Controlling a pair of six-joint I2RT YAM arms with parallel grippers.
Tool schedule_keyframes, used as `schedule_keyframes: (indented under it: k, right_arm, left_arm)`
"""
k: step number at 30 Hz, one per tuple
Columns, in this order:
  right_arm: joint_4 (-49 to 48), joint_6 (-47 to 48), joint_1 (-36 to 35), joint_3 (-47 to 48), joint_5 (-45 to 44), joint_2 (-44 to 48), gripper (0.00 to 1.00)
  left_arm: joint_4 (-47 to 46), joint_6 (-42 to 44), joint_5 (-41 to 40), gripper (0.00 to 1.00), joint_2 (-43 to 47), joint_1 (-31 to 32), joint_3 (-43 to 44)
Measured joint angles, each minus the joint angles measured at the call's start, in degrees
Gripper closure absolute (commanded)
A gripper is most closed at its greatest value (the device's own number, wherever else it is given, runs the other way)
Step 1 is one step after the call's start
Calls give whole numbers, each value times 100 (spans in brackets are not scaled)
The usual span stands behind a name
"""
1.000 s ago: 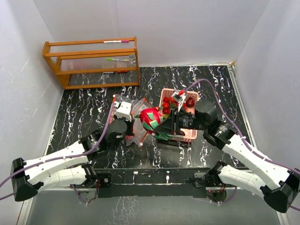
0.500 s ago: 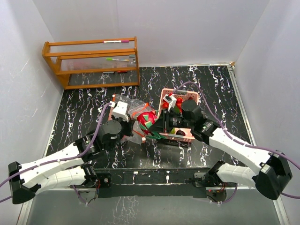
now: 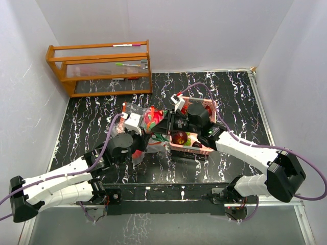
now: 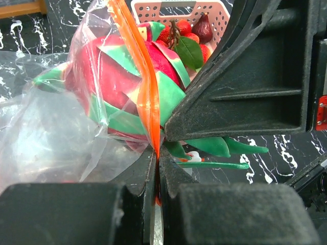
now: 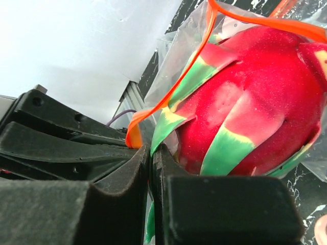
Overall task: Place the food in the zip-top bag and seal the zipper
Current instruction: Place the fake fruit in the zipper food storage bag.
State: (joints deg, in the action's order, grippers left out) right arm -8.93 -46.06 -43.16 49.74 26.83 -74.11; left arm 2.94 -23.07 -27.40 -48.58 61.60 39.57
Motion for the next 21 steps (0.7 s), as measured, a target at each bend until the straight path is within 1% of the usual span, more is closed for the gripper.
schedule_keyframes:
  k: [5,7,10,15,21]
  right_arm:
    - [-85,-107,-160,24,-236,-2,91]
    - [7,-111,-306,24,-498,-2,89]
    - [205,-120,-527,24,-1019,-2,87]
    - [739,-83,-903,142,-2009,0,86]
    - [1440,-57,-1108,369,-3010,-13,87]
  left_arm:
    - [-170,31,48,100,0,0,-63]
    - [-219,61,52,100,2,0,-122]
    - [-251,120,50,100,0,-7,-240]
    - [-271,138,120,100,-42,-44,-356]
    - [-581,-39,562,100,-37,-63,-378]
